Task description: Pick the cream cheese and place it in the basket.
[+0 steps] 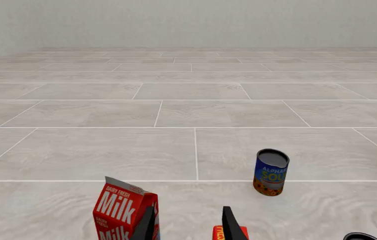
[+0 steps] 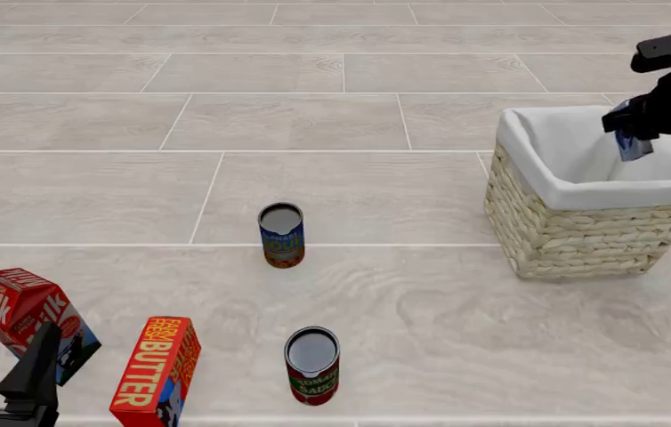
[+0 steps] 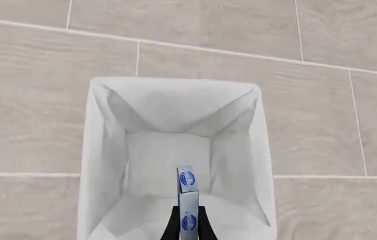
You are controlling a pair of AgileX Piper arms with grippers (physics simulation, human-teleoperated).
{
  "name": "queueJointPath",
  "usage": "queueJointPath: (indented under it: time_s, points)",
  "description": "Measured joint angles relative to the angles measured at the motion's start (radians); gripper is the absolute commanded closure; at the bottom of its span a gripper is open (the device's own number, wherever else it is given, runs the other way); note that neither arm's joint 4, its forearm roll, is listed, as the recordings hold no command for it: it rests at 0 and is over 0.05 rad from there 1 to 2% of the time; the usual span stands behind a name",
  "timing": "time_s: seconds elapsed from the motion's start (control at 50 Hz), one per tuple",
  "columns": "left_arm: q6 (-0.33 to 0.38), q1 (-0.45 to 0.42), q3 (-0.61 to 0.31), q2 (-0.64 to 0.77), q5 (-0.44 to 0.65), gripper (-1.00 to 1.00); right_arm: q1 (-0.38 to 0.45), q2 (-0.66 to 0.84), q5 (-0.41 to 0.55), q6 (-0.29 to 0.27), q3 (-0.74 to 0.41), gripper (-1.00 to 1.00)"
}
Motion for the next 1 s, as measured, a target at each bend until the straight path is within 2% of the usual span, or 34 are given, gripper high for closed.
queueJointPath:
  time_s: [0.46,1.0]
  points:
    - [0.000,0.000,0.000,0.000,0.000,-1.00,-0.006,0.126,0.077,-0.059,-0.133,1.00]
    - [0.000,0.000,0.000,0.000,0.000,-1.00,0.016,0.282,0.197,-0.101,-0.355,1.00]
